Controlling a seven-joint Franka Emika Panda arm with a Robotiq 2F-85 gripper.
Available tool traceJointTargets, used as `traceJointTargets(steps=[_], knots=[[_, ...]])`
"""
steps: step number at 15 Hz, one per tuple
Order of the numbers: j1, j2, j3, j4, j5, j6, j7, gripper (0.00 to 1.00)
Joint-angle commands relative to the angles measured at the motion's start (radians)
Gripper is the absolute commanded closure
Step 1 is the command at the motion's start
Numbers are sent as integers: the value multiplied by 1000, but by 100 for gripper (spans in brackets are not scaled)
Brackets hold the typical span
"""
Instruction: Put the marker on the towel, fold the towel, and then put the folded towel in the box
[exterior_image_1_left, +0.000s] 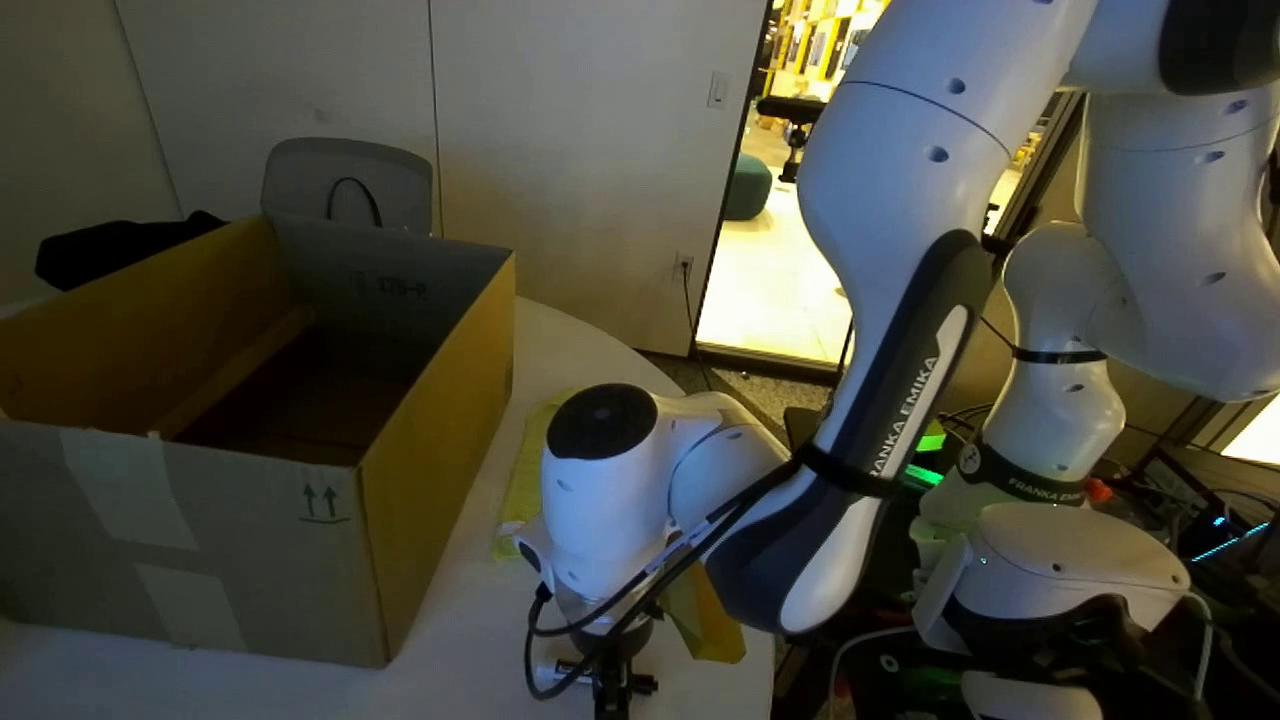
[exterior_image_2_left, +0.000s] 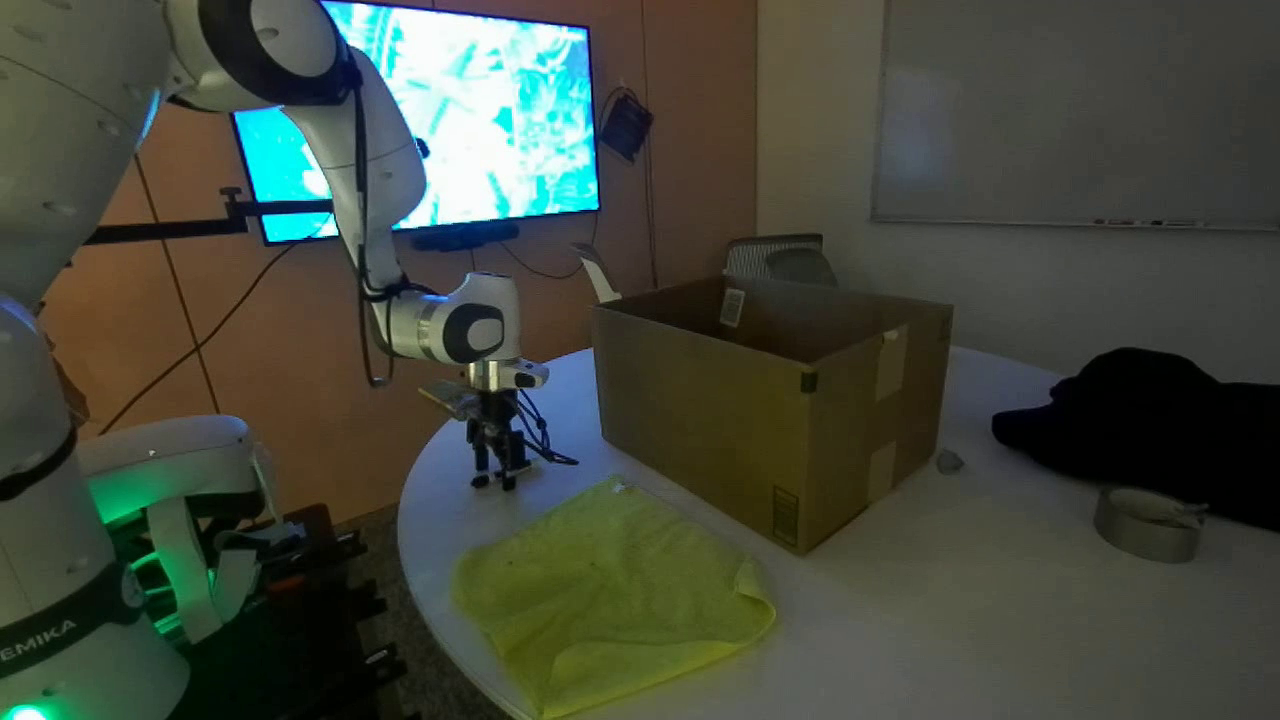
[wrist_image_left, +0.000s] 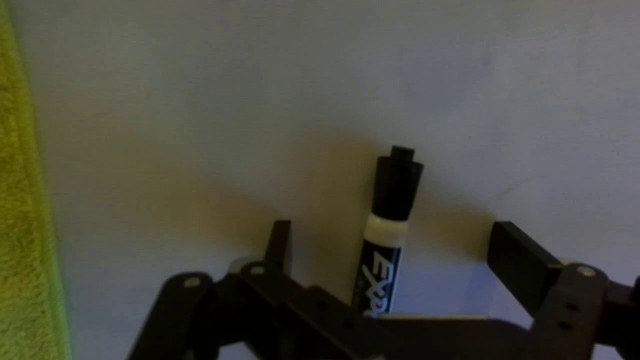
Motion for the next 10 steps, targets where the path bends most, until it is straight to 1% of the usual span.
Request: traceJointTargets(steps=[1,3,4,5,10], knots=[[-5,39,-15,46,1,27,0,0],[-10,48,-12,56,5,26,-5,0],[-13,51,-11,59,6,23,-9,6],[-17,55,-8,61,8,21,-13,25],[-35,47,-5,64,16,2,-23,63]])
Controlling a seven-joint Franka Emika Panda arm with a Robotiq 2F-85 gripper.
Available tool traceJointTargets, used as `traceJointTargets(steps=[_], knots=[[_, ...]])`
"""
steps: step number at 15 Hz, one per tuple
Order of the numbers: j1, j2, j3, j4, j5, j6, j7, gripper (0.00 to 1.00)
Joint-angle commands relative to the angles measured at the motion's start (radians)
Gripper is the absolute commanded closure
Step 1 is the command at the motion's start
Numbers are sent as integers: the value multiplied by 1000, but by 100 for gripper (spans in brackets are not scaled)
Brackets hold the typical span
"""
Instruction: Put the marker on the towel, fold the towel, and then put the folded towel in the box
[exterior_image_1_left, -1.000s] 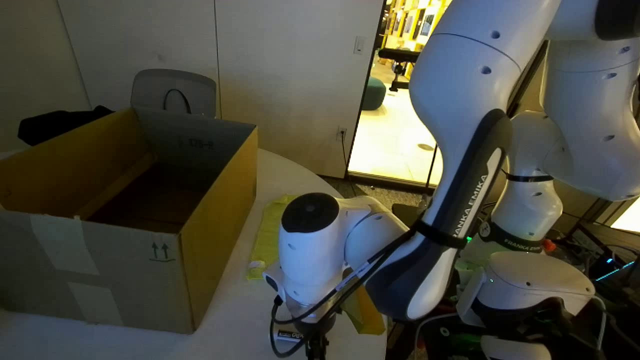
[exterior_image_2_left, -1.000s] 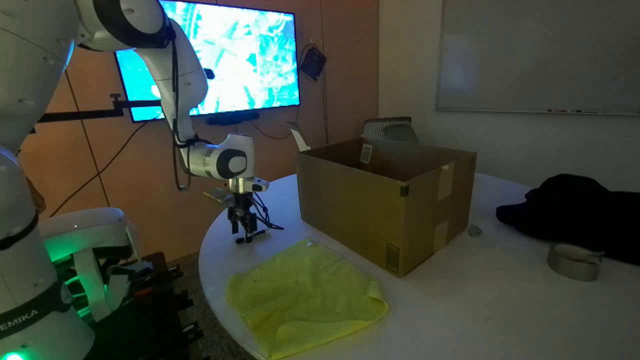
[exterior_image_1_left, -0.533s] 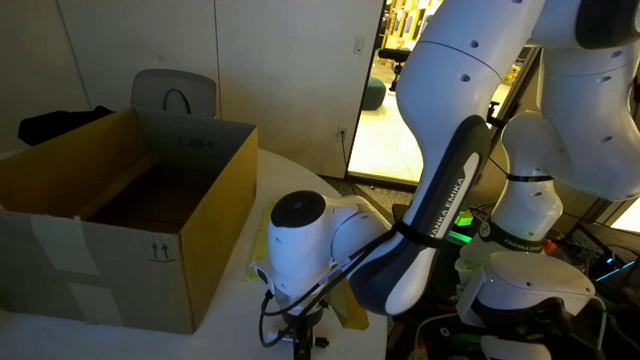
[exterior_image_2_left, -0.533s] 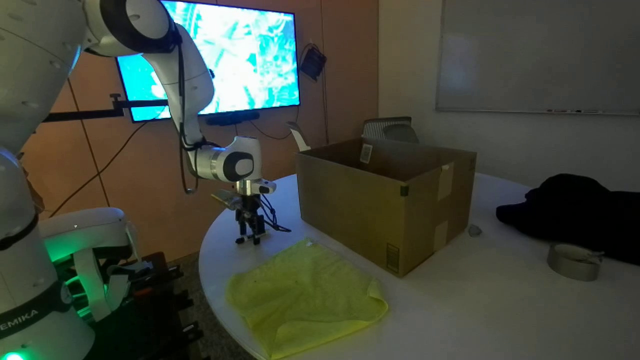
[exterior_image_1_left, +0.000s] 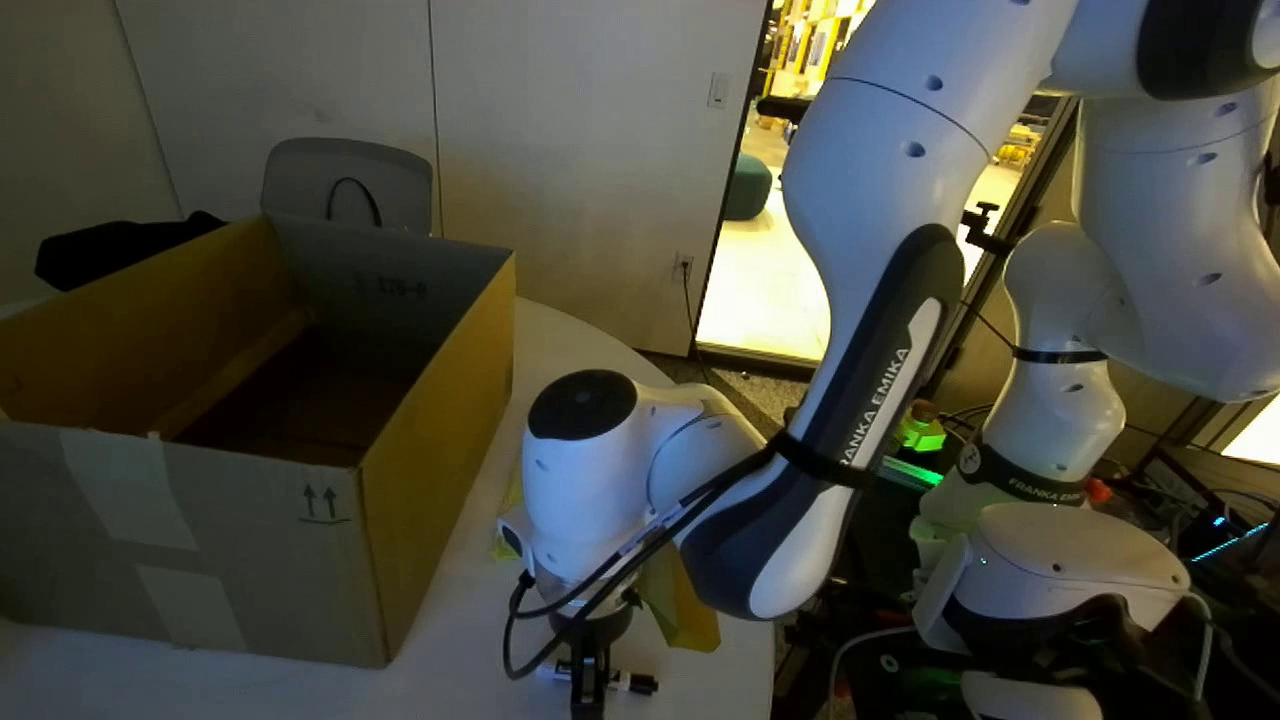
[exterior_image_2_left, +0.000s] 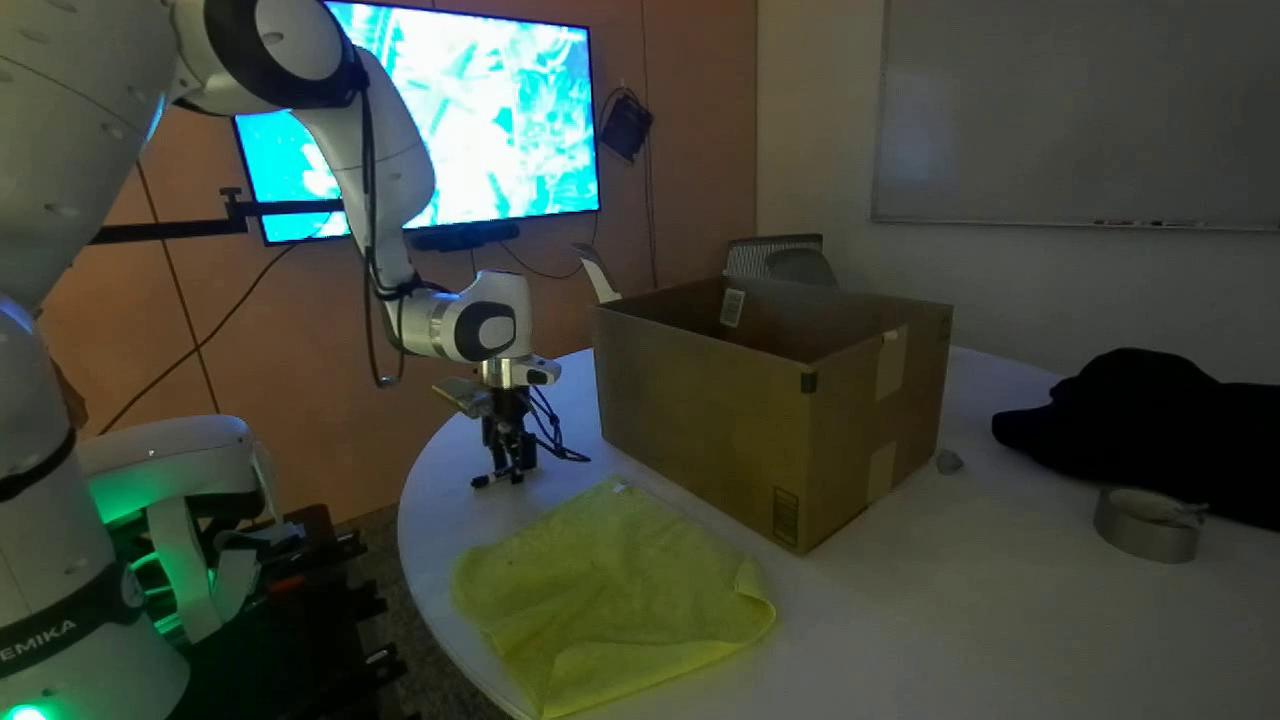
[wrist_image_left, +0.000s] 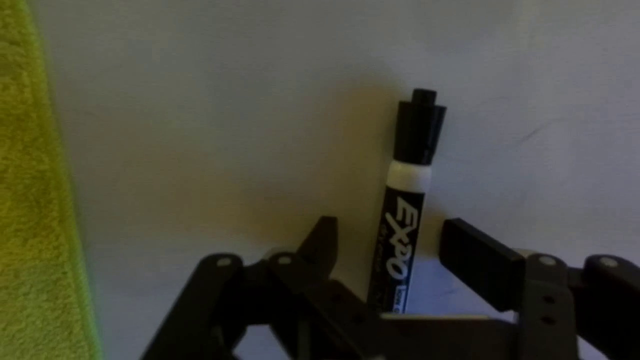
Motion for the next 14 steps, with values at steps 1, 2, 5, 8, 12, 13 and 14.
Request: traceJointTargets(steps=[1,2,5,8,12,13,14], knots=[[-16,27,1,28,9,-11,-21,72],[-19,17,3,27,7,-28,-27,79],[-19,-4,0,28,-3,-68,-34,97],[-25,-29,1,24,-10,-113,-50,95],[-45,-86,-14,-10,-22,-158,-67,95],[-53,-103,-22,-22,-25,-162,-65,95],[-68,-126,-31,-41,-24,-163,-66,95]])
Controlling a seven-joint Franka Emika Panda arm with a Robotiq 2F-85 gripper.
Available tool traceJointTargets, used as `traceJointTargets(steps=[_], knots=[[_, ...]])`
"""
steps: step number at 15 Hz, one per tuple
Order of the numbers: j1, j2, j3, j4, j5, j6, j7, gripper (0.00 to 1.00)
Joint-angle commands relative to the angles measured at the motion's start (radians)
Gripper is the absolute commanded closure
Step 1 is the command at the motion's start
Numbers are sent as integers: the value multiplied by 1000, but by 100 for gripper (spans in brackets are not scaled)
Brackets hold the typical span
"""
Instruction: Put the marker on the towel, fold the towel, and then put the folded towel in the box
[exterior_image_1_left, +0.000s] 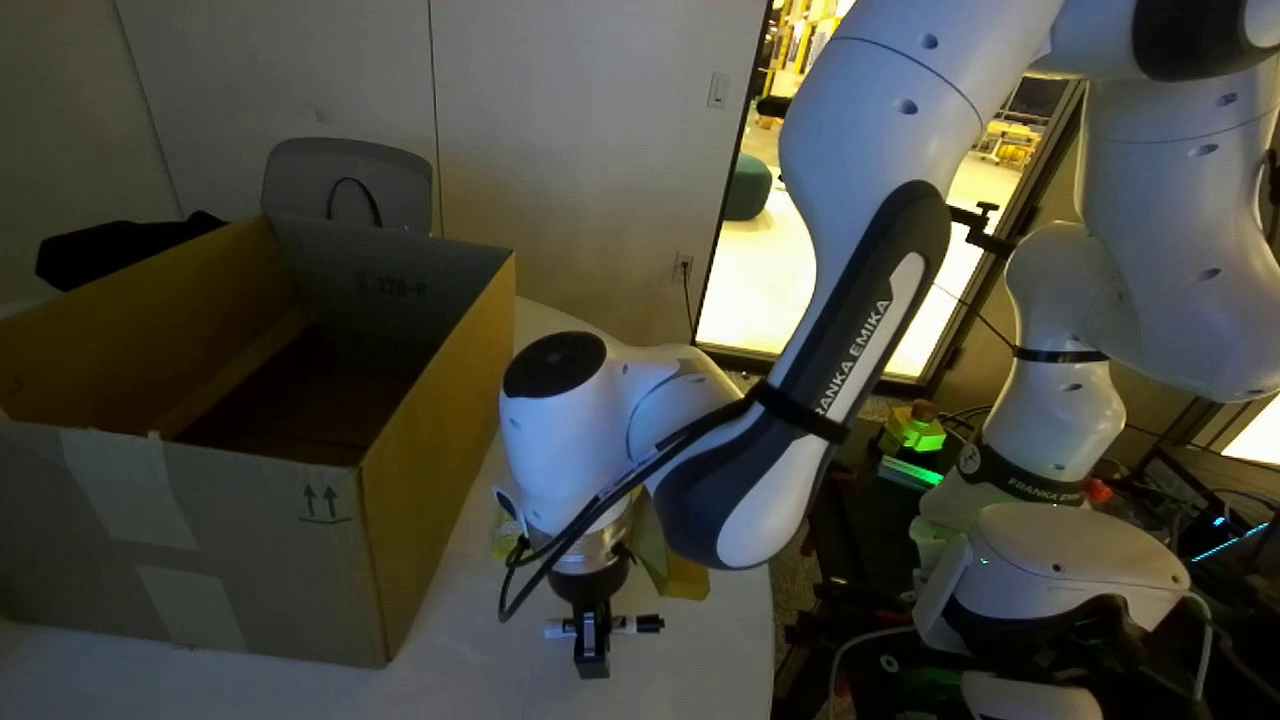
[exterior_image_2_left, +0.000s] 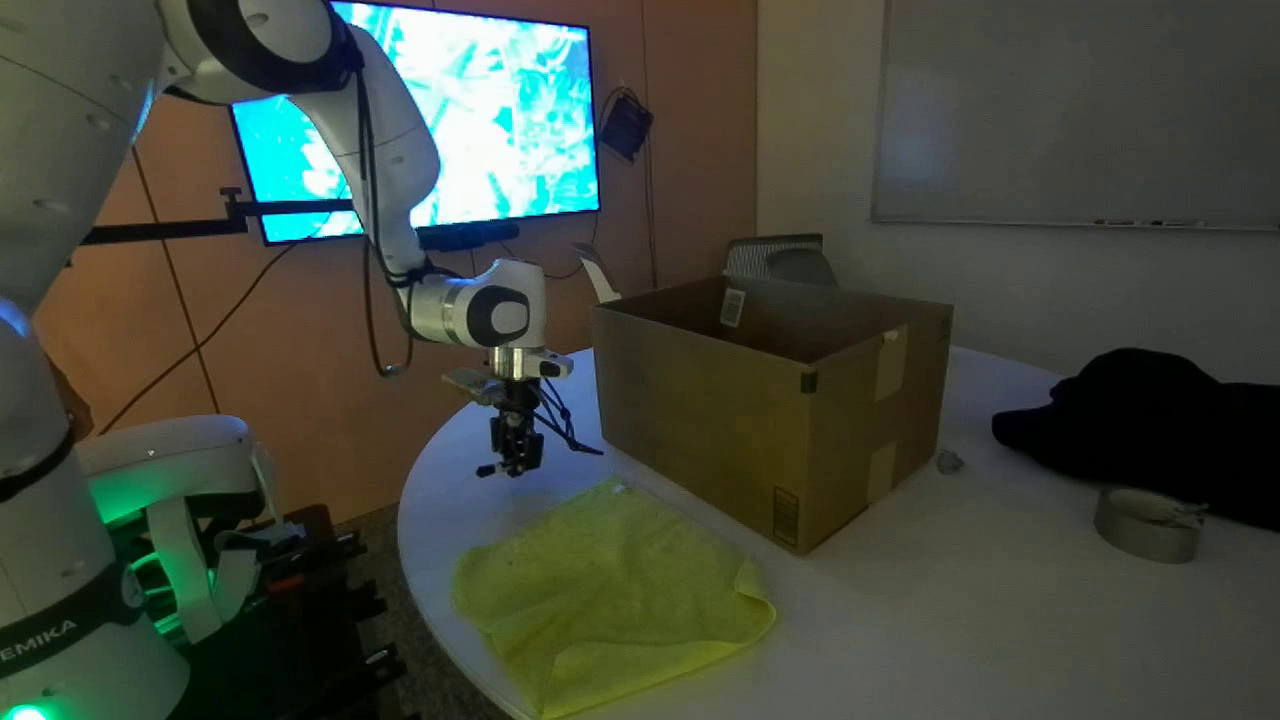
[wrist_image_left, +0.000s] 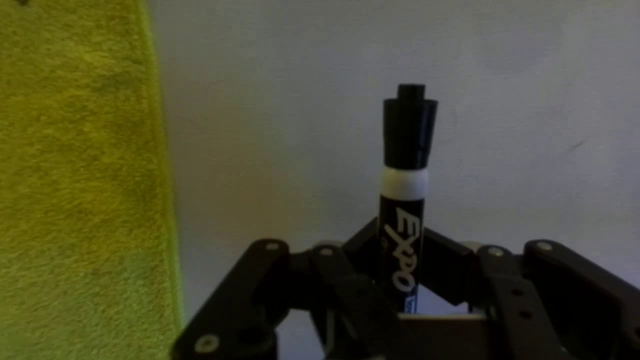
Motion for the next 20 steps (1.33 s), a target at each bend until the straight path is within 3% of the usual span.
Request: traceJointTargets(steps=[1,9,13,18,20], knots=[[-44,-105,-33,-75,-22,-20,-10,95],[-170,-196,-178,-188,-63,4,50,96],[-217,-156,-195,-180,-81,4,25,96],[-219,-85,-195,-154,-105,-7,34,94],[-220,-63,-194,-148,-98,-10,31,65]])
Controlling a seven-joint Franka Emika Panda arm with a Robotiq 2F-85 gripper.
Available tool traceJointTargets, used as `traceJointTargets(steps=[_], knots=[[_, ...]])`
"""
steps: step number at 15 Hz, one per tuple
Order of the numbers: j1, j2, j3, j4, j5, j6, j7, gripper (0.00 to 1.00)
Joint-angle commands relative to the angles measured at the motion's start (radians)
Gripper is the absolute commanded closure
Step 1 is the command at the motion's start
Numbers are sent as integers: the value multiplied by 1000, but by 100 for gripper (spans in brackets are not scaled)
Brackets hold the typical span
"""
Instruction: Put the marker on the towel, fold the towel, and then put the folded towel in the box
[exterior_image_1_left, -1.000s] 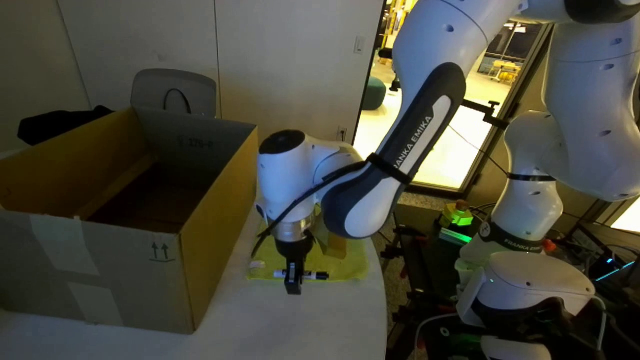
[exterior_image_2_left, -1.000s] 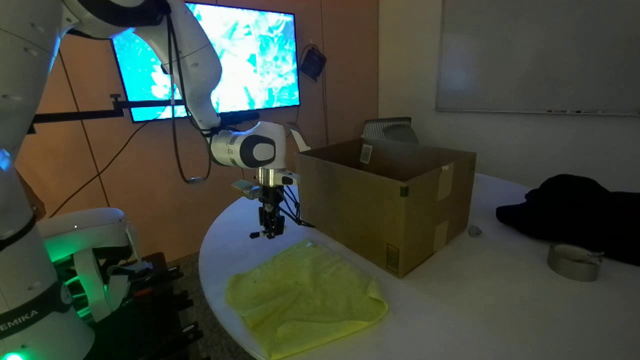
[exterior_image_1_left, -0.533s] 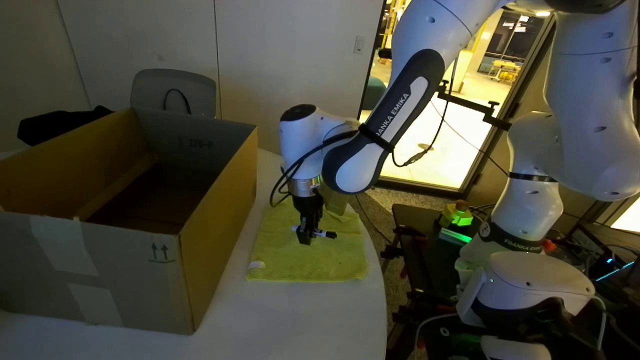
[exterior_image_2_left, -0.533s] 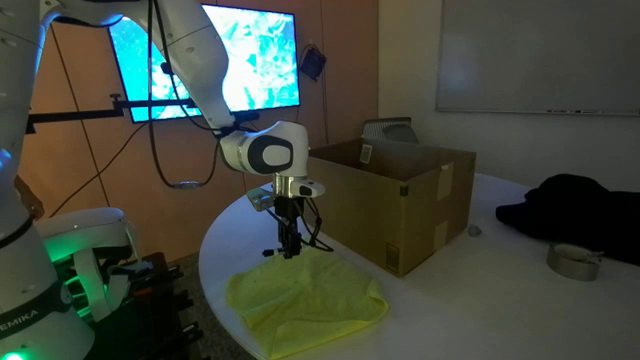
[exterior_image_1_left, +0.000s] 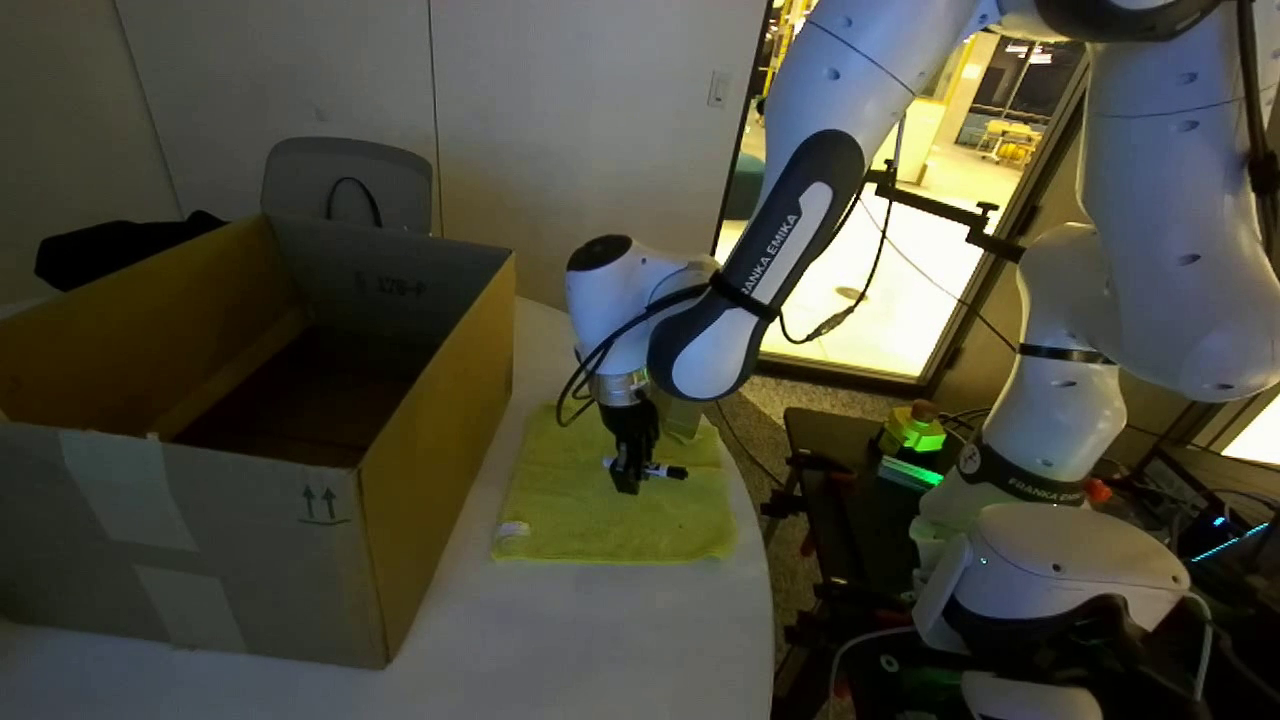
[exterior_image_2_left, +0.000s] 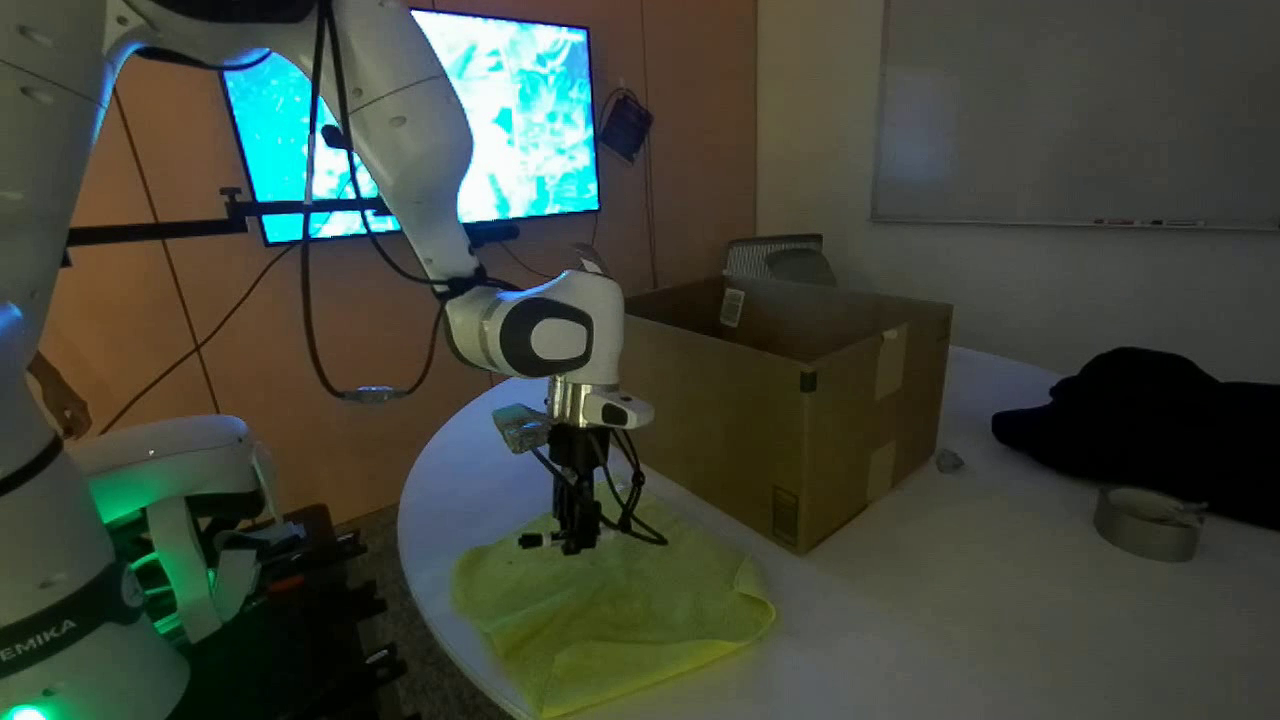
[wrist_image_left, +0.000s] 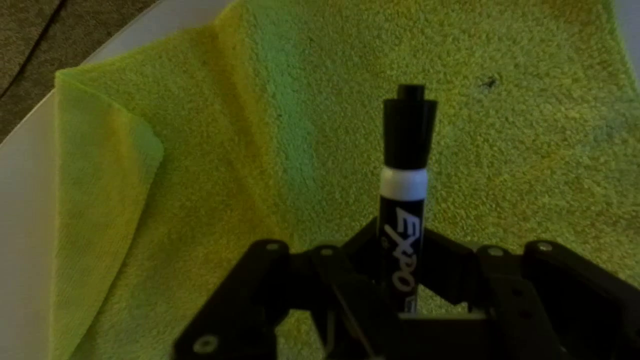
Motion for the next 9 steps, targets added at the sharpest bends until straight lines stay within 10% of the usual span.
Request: traceJointTargets(steps=[1,9], knots=[[2,45,0,26,-15,-2,14,60],[47,-9,-15,3,-48,-17,58,0]])
